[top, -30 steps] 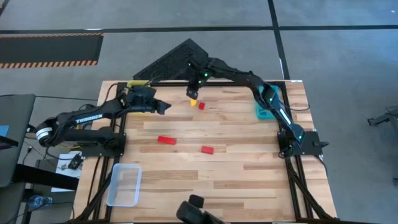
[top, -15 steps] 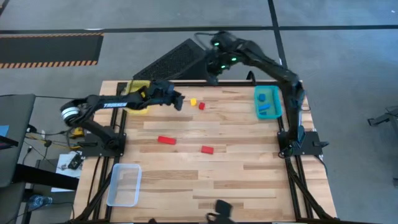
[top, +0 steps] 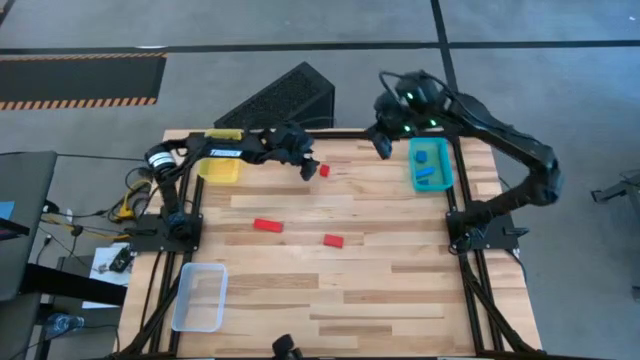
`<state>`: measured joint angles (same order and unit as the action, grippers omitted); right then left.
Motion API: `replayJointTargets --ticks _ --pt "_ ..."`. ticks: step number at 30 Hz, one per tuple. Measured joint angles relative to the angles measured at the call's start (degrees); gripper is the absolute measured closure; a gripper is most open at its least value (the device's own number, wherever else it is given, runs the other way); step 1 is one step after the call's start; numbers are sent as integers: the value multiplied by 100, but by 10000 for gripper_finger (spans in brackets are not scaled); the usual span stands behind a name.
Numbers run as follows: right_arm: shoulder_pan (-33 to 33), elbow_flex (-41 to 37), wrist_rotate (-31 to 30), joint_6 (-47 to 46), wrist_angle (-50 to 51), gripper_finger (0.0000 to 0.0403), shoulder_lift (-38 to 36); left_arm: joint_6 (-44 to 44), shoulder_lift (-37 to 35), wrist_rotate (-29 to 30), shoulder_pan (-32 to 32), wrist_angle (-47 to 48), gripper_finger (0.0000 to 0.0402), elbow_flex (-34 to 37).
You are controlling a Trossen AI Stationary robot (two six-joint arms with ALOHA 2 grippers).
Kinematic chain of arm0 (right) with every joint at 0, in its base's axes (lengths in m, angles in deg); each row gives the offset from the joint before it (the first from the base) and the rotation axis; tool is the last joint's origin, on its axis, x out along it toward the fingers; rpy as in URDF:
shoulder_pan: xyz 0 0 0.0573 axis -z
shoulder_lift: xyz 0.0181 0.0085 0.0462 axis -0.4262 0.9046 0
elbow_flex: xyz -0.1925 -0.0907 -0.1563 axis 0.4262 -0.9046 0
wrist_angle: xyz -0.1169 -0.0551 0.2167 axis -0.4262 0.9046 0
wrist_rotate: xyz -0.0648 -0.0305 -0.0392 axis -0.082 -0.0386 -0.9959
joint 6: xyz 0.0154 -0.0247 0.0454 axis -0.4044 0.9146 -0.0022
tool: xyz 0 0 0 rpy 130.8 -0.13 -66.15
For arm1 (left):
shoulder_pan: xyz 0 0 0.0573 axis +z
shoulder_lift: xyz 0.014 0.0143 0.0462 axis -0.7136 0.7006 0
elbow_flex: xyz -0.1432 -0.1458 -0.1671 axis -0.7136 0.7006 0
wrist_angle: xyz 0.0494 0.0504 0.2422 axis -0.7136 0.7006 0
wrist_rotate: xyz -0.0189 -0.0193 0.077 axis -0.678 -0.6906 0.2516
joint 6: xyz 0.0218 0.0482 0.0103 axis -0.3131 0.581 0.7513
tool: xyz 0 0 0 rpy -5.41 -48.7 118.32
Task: Sort & place blocks by color
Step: Put the yellow square wooden block into the yellow bin
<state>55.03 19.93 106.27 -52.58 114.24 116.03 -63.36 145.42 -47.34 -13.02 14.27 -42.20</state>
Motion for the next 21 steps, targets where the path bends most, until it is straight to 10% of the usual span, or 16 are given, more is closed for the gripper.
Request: replayJointTargets --ticks 21 --pt "-2010 -949 -2317 -1679 -304 326 -994 1151 742 358 -138 382 158 -204"
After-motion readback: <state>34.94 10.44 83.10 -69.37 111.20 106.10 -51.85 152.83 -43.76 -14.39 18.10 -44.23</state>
